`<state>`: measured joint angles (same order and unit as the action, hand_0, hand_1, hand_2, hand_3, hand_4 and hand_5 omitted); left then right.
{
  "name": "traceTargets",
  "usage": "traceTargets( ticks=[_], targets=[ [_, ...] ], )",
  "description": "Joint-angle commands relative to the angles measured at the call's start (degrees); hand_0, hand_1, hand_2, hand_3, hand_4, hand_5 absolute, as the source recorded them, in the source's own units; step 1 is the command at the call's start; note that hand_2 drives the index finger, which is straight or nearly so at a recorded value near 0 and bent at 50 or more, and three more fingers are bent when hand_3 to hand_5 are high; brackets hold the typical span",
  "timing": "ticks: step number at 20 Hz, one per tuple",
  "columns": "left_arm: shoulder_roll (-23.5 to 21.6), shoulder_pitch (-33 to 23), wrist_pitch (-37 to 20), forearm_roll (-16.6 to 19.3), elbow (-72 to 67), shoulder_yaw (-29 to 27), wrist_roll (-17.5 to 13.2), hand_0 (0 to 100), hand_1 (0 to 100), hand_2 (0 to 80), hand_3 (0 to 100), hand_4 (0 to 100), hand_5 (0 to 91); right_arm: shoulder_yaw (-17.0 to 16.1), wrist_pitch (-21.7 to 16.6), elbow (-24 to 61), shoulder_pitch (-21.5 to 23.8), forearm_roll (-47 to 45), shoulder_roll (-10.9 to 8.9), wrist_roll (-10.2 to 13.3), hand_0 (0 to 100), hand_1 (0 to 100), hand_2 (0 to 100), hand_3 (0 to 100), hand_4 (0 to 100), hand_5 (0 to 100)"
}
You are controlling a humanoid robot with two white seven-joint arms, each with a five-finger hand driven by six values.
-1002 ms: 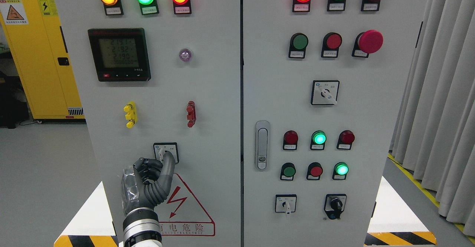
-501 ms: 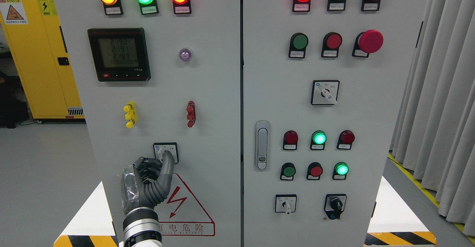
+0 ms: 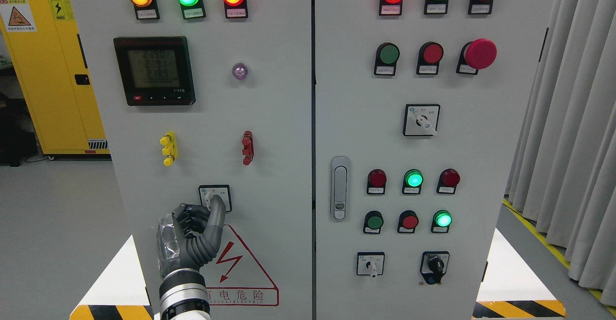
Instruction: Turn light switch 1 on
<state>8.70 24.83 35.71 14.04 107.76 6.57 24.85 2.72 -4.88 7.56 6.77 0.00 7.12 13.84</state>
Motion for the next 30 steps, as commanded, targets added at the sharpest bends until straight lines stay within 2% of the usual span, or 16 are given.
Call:
traceTargets(
  ticks=[1, 12, 15, 30],
  targets=[
    [0.0, -0.05, 0.06, -0.07, 0.0, 0.02, 0.02, 67, 51, 65.8, 89, 88, 85.4, 0.0, 0.05, 0.0, 0.0, -1.67, 0.0, -0.13, 0, 50, 4, 0, 0, 0],
    [0.0, -0.05, -0.02, -0.24, 0.0, 0.37, -0.07, 71, 51, 65.8, 89, 88, 85.3, 0.0, 0.05, 0.0, 0.0, -1.67, 0.0, -0.13, 0, 50, 4, 0, 0, 0],
    [0.0, -0.05, -0.11, -1.56, 0.0, 0.37, 0.02, 71, 51, 65.8, 89, 88, 85.2, 0.0, 0.05, 0.0, 0.0, -1.67, 0.0, -0.13, 0, 50, 4, 0, 0, 0],
    [0.0, -0.05, -0.2, -1.57, 0.0, 0.37, 0.02, 74, 50, 64.4, 89, 87, 83.4, 0.0, 0.05, 0.0, 0.0, -1.67, 0.0, -0.13, 0, 50, 4, 0, 0, 0]
  ],
)
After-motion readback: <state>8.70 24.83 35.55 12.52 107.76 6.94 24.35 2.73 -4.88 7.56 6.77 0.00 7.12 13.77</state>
